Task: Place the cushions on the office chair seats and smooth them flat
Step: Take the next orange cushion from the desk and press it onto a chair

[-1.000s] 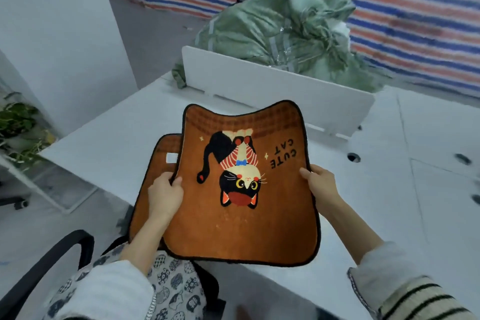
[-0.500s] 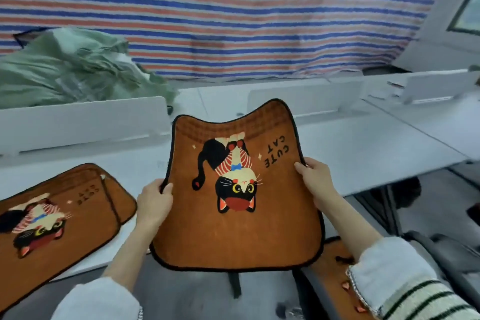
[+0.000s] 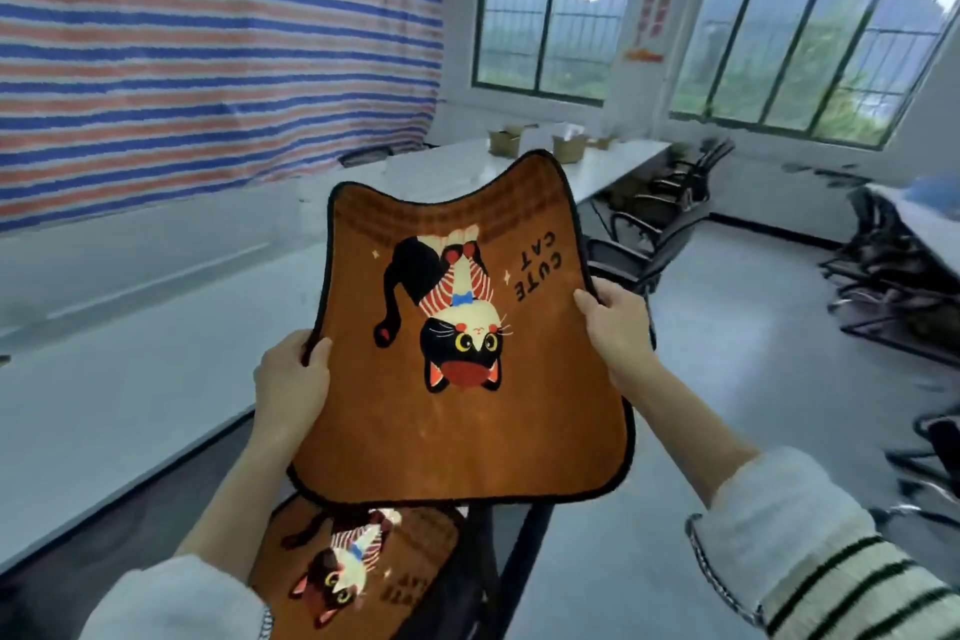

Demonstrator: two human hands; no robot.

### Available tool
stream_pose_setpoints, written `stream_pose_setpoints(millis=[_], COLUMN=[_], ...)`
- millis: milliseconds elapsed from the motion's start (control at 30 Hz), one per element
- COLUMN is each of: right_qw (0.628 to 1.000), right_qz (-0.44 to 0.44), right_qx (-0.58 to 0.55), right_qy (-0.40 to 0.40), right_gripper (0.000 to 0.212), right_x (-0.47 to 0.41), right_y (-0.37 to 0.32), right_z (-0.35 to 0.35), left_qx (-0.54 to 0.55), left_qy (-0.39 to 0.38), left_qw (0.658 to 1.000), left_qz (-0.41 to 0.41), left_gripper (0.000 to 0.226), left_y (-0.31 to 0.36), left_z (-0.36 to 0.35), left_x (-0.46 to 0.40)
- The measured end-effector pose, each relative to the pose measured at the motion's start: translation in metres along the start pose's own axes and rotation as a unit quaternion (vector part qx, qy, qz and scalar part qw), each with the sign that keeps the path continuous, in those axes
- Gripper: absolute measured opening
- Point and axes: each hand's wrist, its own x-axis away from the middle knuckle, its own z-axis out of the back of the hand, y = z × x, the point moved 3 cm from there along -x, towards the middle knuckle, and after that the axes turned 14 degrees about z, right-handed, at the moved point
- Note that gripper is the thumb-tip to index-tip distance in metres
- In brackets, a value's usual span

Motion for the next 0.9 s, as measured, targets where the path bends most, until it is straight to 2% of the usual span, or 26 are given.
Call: stream_pose_setpoints(millis=[300,433,600,900], right_qw=[0.991,0.989,0.988,0.974], right_qz=[-0.050,-0.048,-0.074,-0.133], right_qx=[0.006,0.022,0.030,-0.024], right_qy=[0.127,0.136,0.133,0.183], right_gripper=[0.023,0.024,0.021,0.015], right_x=[-0.120,-0.202,-0.327,-0.525], right_y=[0.143,0.203,0.274,0.417], right_z=[0.167,0.217,0.287,0.417], left_qx=[0.002,-0.010,-0.029,-0.083], left_qy=[-0.072,-0.077,-0.080,-0.076], left_qw=[0.993,0.991,0.985,0.975], left_qz=[-0.096,-0.113,-0.152,-0.192], left_gripper=[0.028,0.034,0.027,0.032], left_y=[0.122,0.160,0.239,0.361], left_z=[-0.255,-0.357,-0.493,-0.741], left_x=[-0.010,-0.045,-0.091,-0.158])
